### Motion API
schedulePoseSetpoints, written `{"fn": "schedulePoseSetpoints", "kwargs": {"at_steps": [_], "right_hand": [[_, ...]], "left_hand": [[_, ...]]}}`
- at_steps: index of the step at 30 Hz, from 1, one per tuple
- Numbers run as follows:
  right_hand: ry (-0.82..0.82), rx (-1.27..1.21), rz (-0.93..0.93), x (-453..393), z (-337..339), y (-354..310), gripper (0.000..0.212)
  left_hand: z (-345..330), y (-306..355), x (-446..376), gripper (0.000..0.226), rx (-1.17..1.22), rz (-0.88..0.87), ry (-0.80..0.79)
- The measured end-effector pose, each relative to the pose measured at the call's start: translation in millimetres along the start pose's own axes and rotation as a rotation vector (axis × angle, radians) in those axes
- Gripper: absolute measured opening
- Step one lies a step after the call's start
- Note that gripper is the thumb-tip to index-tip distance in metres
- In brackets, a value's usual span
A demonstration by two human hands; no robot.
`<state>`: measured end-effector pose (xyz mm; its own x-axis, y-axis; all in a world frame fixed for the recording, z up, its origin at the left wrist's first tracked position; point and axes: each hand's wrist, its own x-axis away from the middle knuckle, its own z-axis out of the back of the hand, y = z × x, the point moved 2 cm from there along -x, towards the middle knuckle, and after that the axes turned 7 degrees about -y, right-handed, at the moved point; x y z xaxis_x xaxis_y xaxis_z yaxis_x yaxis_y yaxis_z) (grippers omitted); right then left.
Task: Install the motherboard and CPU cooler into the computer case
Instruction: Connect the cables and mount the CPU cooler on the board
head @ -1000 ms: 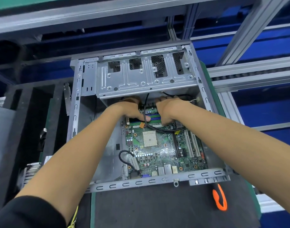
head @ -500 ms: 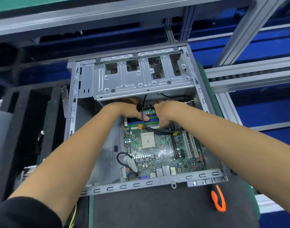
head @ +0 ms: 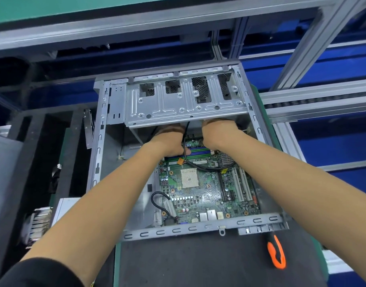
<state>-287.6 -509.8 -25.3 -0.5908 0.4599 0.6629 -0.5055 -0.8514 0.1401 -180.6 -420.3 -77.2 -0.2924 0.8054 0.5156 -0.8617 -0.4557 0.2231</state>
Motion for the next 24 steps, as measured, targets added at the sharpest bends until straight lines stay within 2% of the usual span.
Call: {"fn": "schedulePoseSetpoints", "kwargs": {"at_steps": [4, 8, 12, 14, 17, 20, 24], "right_hand": [[-0.098, 0.049, -0.125, -0.5, -3.6, 3.4, 0.047], [-0.077, 0.031, -0.16, -0.3, -4.3, 6.3, 0.048], [-0.05, 0.033, -0.157, 2.7, -4.7, 10.3, 0.039], [-0.018, 0.035, -0.135, 2.6, -3.1, 9.8, 0.028], [0.095, -0.021, -0.071, 1.5, 0.5, 7.0, 0.004], [0.121, -0.051, 0.05, -1.7, -0.2, 2.5, 0.015], [0.001, -0.032, 0.161, -4.7, -5.6, -4.2, 0.054]], "left_hand": [[-3.1, 1.5, 2.3, 0.061, 0.022, 0.021, 0.021], [0.1, -0.2, 4.8, 0.068, 0.05, 0.024, -0.056], [8.0, -2.0, 12.3, 0.08, 0.095, 0.063, -0.17], [13.5, -9.4, 17.1, 0.081, 0.127, 0.149, -0.231], [22.2, -22.7, 24.7, 0.073, 0.055, 0.258, -0.298], [24.2, -24.7, 27.2, 0.056, -0.009, 0.26, -0.312], [24.1, -23.8, 28.4, 0.057, -0.006, 0.268, -0.328]]}}
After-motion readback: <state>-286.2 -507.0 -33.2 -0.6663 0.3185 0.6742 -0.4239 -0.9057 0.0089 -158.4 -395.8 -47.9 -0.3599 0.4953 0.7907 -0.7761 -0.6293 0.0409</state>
